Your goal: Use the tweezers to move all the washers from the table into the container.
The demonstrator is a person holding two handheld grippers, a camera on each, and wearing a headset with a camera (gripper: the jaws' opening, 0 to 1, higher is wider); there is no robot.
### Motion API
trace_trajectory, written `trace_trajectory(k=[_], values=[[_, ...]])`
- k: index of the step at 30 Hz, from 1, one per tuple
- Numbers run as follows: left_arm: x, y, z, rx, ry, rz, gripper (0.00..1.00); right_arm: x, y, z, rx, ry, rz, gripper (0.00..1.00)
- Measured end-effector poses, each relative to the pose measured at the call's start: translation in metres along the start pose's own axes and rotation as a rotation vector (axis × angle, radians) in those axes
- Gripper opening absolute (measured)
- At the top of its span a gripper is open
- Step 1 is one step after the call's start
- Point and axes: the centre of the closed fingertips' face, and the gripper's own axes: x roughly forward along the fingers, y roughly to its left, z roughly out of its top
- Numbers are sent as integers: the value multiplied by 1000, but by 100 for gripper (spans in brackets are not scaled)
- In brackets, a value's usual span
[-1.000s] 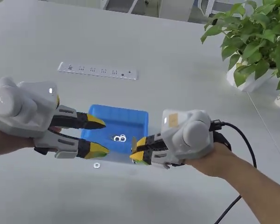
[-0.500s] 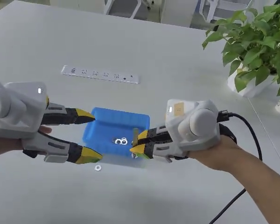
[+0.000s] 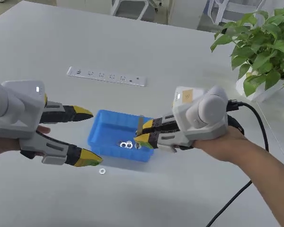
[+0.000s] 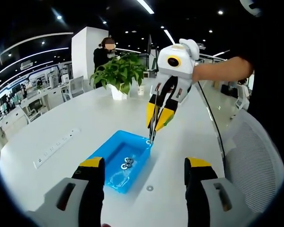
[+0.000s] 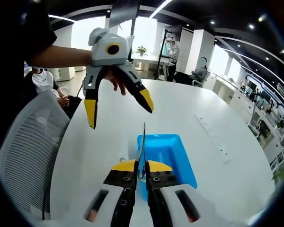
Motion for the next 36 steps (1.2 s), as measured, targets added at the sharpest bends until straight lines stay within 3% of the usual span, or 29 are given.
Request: trace_trajectory(k=[4, 16, 28, 36], values=[[-2, 4, -1, -11, 2, 19, 81, 3, -9, 2, -8, -7, -12, 7], [-5, 11, -2, -25, 2, 41, 87, 15, -31, 2, -48, -20, -31, 7], [-2, 24, -2, -10, 4, 58, 84, 32, -39, -14, -60, -18, -21, 7], [8, 27, 2, -4, 0, 36, 82, 44, -41, -26, -55, -25, -5, 8]])
